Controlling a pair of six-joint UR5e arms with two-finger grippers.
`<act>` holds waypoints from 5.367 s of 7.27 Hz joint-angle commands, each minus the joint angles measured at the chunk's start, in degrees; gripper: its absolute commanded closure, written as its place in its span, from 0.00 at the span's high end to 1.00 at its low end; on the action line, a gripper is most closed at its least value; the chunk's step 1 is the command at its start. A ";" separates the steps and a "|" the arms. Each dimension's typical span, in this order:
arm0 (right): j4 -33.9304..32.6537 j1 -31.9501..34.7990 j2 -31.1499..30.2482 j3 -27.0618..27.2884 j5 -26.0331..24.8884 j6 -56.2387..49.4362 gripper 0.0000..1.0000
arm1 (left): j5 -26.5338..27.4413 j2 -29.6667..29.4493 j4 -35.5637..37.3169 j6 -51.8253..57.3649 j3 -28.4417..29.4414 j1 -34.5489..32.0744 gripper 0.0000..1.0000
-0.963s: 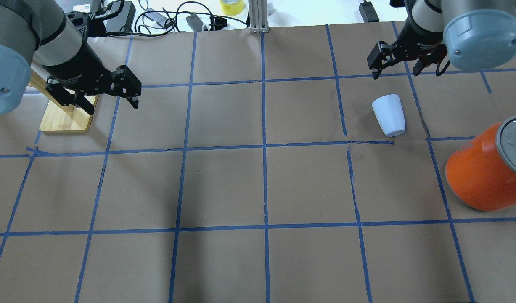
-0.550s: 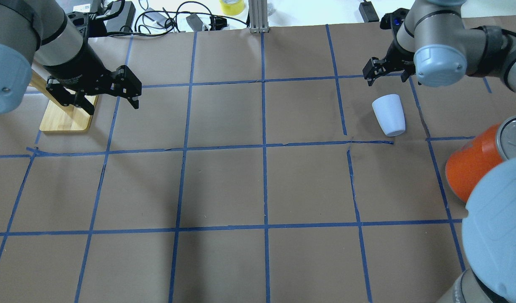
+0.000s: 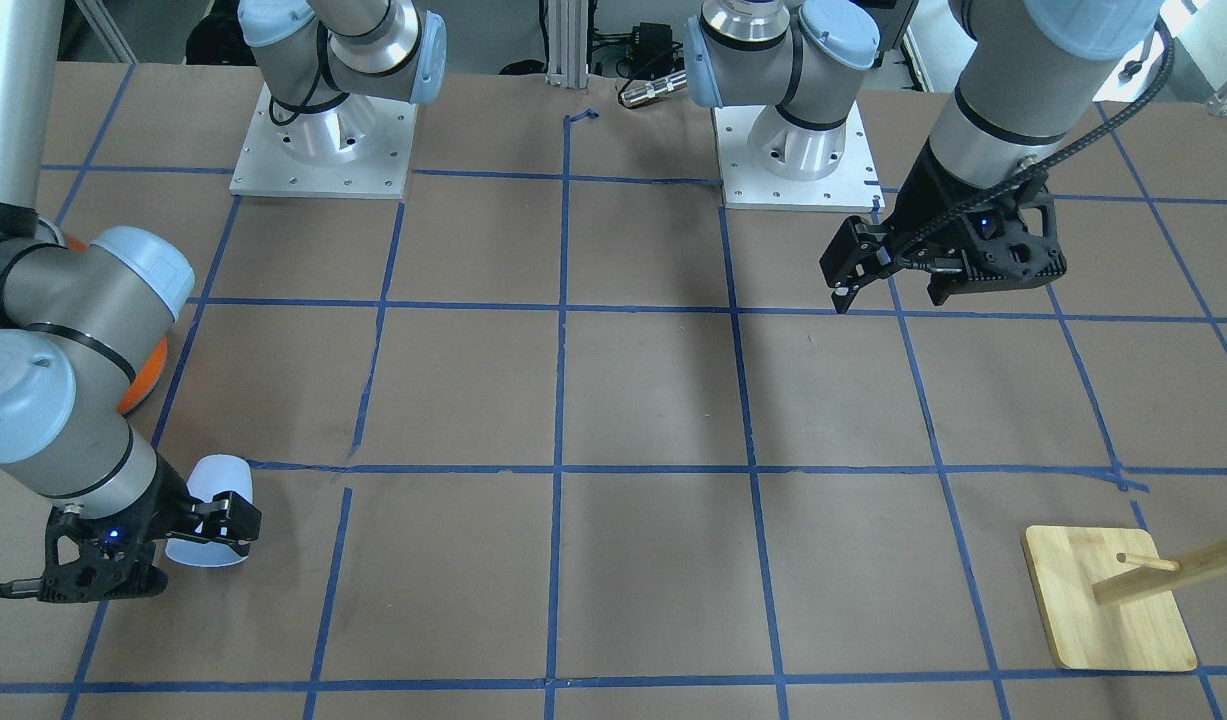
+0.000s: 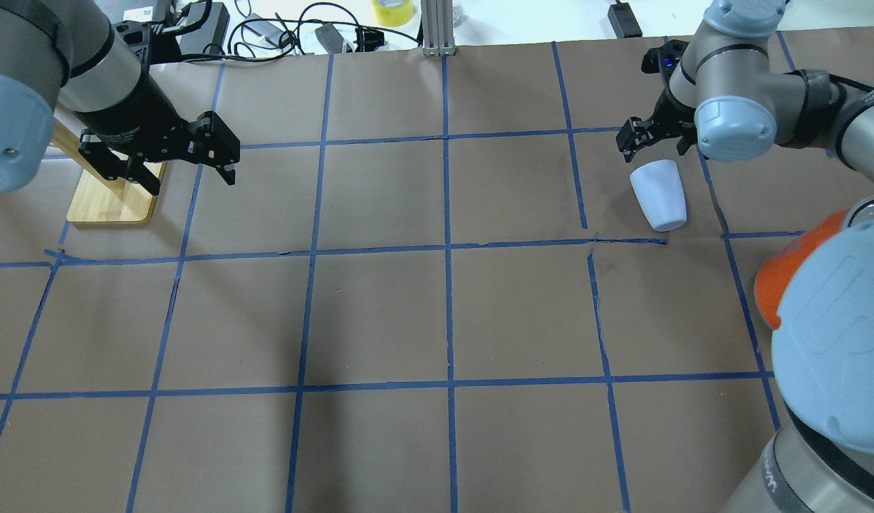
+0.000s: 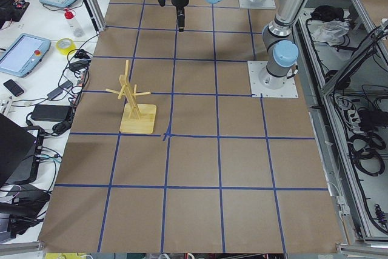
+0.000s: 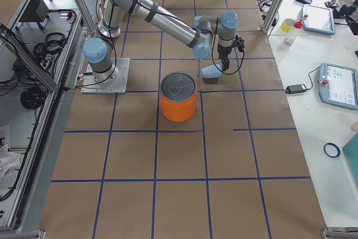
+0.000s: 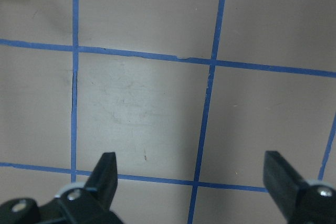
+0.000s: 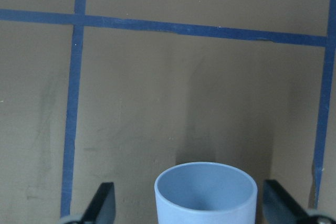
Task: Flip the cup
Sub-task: 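Close the right gripper on the white cup and lift it, then carry the cup with the right gripper toward the table centre and lower it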
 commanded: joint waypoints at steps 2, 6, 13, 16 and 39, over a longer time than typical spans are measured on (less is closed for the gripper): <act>-0.38 -0.57 -0.15 2.55 -0.30 -3.32 1.00 | -0.09 0.00 0.00 0.00 0.00 0.00 1.00; -3.01 -0.57 1.52 3.08 -0.39 -4.12 1.00 | -0.09 0.00 0.00 0.00 0.00 0.00 1.00; -3.90 -0.57 1.61 3.96 -2.41 -13.61 1.00 | -0.09 -0.18 0.18 -0.09 0.00 0.00 1.00; -3.89 -0.65 1.35 3.26 -2.32 -13.53 0.21 | -0.18 0.35 0.18 0.00 0.09 0.00 1.00; -5.45 34.86 -1.96 -0.26 6.29 -37.84 1.00 | -0.35 2.02 -0.09 0.00 0.18 -0.35 1.00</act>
